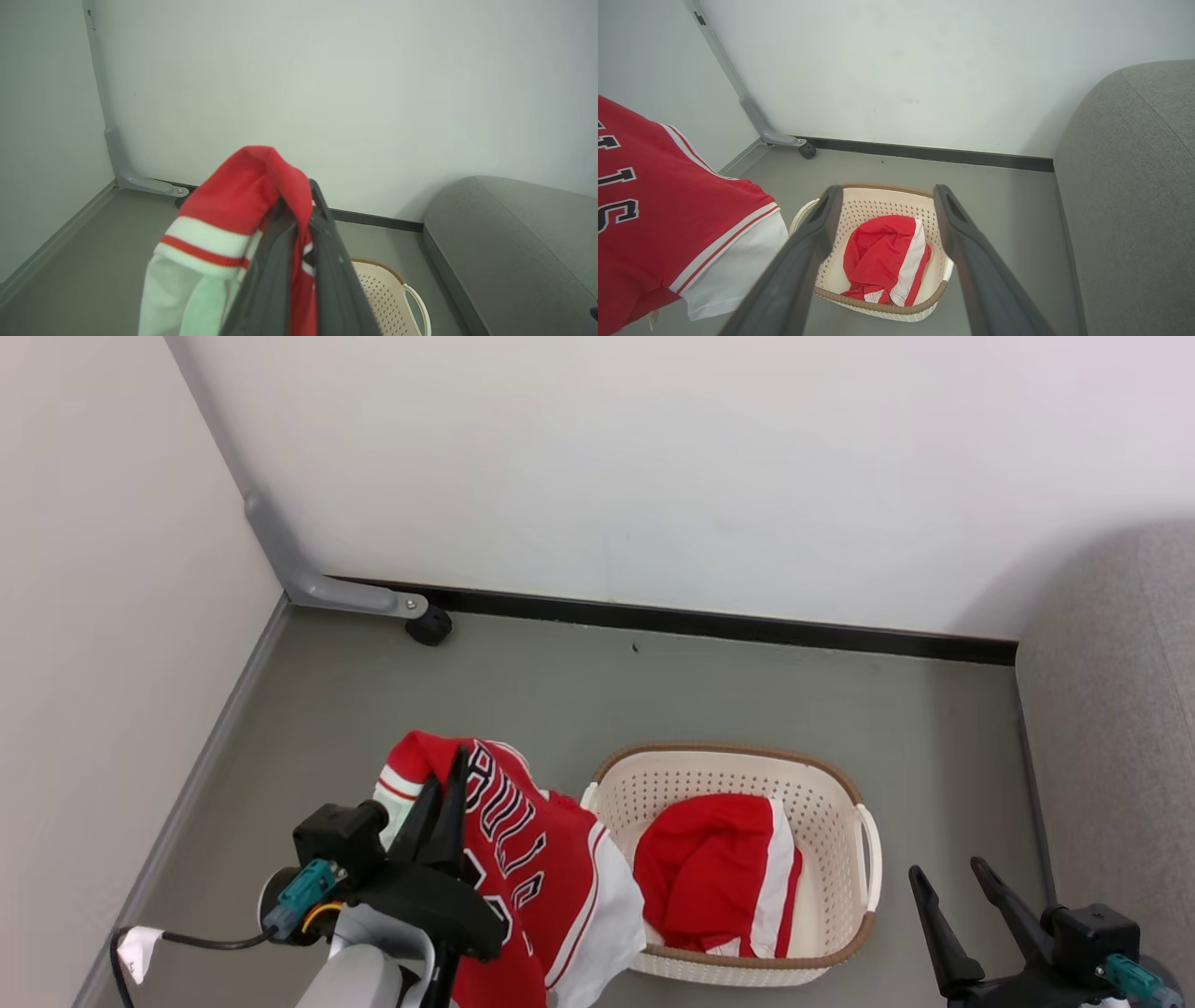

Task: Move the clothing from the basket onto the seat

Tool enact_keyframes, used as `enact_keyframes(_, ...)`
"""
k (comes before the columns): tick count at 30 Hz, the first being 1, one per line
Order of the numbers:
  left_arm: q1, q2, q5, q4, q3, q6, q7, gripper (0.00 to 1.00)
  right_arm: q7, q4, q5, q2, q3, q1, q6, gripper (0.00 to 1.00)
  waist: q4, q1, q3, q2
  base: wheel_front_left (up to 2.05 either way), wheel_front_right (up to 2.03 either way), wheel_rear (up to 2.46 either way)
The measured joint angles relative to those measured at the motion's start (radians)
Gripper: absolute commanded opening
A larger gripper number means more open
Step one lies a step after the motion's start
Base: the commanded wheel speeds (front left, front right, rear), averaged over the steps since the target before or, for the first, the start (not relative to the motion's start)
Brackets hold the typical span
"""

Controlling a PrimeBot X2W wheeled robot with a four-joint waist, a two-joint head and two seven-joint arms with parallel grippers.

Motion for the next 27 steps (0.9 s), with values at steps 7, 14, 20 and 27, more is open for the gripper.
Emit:
enact_keyframes(7,0.03,0.02,0.0,-0.052,0.02,0.028,0.0,0.0,0.0,-0.022,0.0,-0.001,0.002,0.009,0.0,1.0,0.023,0.0001,-0.052,0.0,0.0,0.0,0.0)
enact_keyframes(14,0.051,0.023,0.0,-0.094,0.019,0.045,0.01,0.0,0.0,-0.033,0.0,-0.001,0.005,0.024,0.0,1.0,0.035,0.0003,-0.066,0.0002,0.0,0.0,0.0)
enact_keyframes(20,0.053,0.029,0.0,-0.127,0.019,0.054,0.027,0.0,0.0,-0.043,0.0,-0.001,0.011,0.024,0.0,1.0,0.037,0.0003,-0.07,0.0002,0.0,0.0,0.0)
enact_keyframes(27,0.055,0.031,0.0,-0.156,0.012,0.055,0.045,0.0,0.0,-0.072,-0.002,0.012,0.099,-0.011,0.0,1.0,0.037,0.0002,-0.072,0.0001,0.0,0.0,0.0)
